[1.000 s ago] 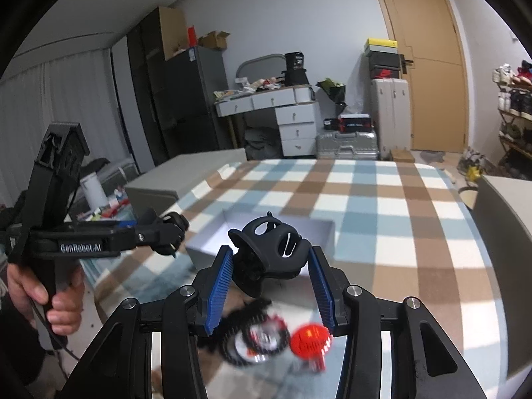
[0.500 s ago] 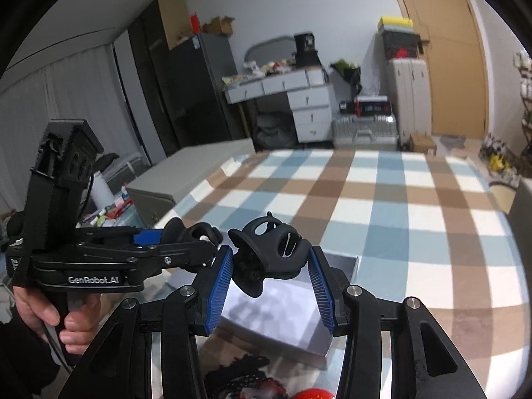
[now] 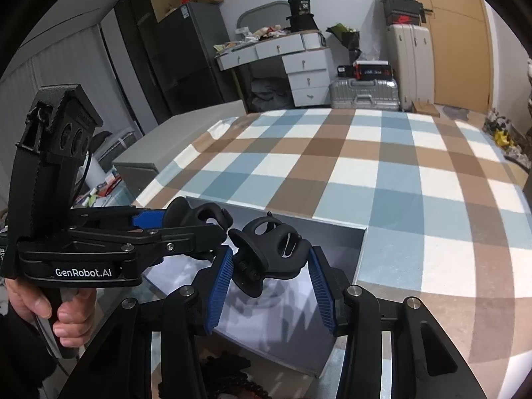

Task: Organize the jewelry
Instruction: 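Carry both claw clips into the grey box and open both grippers, then withdraw both grippers from the box back toward the jewelry pile, then grasp the red ring with clear stone with right gripper while left gripper approaches black toothed clip, then close left gripper on the black toothed hair clip while right gripper holds the red ring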

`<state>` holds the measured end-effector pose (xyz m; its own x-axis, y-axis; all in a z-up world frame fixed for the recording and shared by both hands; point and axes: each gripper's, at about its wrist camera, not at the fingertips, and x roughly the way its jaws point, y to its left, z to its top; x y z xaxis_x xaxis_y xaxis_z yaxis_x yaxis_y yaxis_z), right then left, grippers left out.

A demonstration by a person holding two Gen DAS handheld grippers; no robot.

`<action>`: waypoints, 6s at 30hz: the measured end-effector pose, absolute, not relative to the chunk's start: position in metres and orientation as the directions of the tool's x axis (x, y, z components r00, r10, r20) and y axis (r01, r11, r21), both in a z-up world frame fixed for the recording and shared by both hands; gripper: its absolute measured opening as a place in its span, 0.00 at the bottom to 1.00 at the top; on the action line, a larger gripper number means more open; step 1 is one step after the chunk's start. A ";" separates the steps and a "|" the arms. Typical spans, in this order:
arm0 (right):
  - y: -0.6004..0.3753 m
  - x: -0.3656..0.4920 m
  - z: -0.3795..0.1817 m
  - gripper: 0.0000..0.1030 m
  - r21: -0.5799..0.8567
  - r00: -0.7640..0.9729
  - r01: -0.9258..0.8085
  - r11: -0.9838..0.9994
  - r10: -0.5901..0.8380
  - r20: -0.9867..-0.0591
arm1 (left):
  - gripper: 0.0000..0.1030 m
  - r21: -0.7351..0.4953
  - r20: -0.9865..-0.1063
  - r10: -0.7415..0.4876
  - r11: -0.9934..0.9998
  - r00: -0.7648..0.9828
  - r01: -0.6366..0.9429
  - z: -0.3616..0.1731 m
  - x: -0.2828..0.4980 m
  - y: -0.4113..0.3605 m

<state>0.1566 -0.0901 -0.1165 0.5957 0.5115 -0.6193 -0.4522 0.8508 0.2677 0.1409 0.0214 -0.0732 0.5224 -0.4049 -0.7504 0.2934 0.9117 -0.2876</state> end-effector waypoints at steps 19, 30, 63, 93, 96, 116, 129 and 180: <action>-0.116 0.128 -0.090 0.84 0.256 0.699 -0.431 0.865 0.500 -0.511 | 0.58 -0.269 -0.737 -0.376 0.926 0.562 0.266 -0.060 0.129 0.026; -0.137 0.091 -0.062 1.00 0.221 0.799 -0.386 0.896 0.444 -0.405 | 0.71 -0.144 -0.703 -0.275 0.958 0.655 0.248 -0.039 0.103 0.018; -0.168 0.012 -0.093 1.00 0.166 0.828 -0.300 0.939 0.343 -0.443 | 0.99 -0.037 -0.593 -0.121 0.992 0.796 0.124 -0.071 0.017 0.020; -0.144 0.026 -0.162 0.60 0.173 0.676 -0.390 0.904 0.409 -0.612 | 0.99 -0.062 -0.700 -0.120 0.992 0.704 0.107 -0.100 0.011 0.028; -0.144 0.029 -0.164 0.51 0.181 0.663 -0.393 0.901 0.414 -0.623 | 0.99 -0.073 -0.704 -0.129 0.991 0.699 0.109 -0.100 0.013 0.029; -0.163 0.024 -0.164 0.27 0.235 0.679 -0.364 0.901 0.429 -0.596 | 0.99 -0.171 -0.766 -0.273 0.959 0.582 0.225 -0.109 0.031 0.018; -0.165 0.018 -0.157 0.27 0.243 0.690 -0.387 0.890 0.454 -0.564 | 0.64 -0.158 -0.796 -0.330 0.922 0.507 0.353 -0.116 0.037 0.010; -0.157 0.014 -0.153 0.27 0.257 0.683 -0.416 0.872 0.486 -0.545 | 0.12 -0.239 -0.828 -0.427 0.856 0.364 0.459 -0.100 0.058 0.009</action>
<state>0.0140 -0.1573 -0.1529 0.6831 0.4862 -0.5450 -0.4159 0.8724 0.2569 0.0580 0.0088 -0.0995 0.3643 -0.4269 -0.8276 0.4587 0.8557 -0.2394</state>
